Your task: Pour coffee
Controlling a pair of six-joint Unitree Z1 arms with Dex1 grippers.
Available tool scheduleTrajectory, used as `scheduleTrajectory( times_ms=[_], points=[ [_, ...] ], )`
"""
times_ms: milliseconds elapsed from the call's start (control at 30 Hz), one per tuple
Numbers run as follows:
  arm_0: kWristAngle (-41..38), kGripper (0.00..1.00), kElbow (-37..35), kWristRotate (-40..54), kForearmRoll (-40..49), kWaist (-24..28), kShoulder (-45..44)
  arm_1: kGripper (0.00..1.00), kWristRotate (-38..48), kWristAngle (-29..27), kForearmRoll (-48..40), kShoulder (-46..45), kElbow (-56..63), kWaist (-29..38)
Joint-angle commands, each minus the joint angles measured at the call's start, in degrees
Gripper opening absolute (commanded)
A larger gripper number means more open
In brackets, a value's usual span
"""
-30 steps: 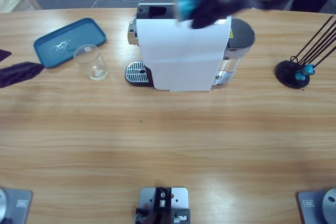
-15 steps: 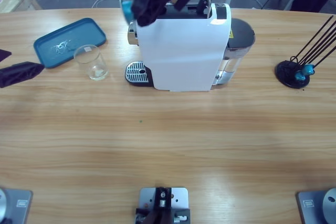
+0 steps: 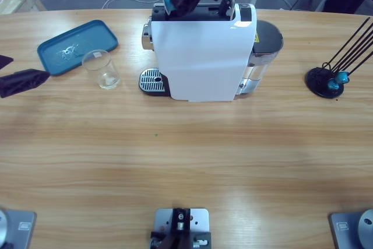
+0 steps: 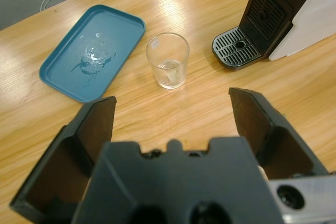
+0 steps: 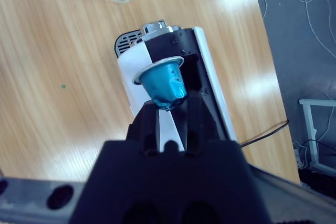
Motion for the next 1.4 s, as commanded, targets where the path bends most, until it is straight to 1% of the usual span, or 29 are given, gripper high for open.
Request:
scheduleTrajectory(
  times_ms=[33, 733, 767, 833, 1400],
  points=[
    [-0.47, 0.927, 1.88, 0.38, -0.51, -0.28, 2.05, 0.000, 0.57, -0.54, 0.58, 5.46, -2.31, -1.00],
    [-0.47, 0.928, 1.88, 0.38, -0.60, -0.28, 2.07, 0.000, 1.82, -0.98, 1.46, 6.78, -0.97, -1.00],
    [-0.42, 0.935, 1.88, 0.34, -0.64, -0.28, 2.07, 0.000, 1.88, -0.90, 1.46, 6.88, -0.73, -1.00],
    [-0.37, 1.000, 1.88, 0.29, -0.76, -0.28, 2.07, 0.000, 2.00, -0.75, 1.46, 7.08, -0.34, -1.00],
    [-0.39, 1.000, 1.88, 0.29, -0.86, -0.28, 1.98, 0.000, 2.44, -1.48, 1.55, 7.64, -0.24, -1.79]
  ],
)
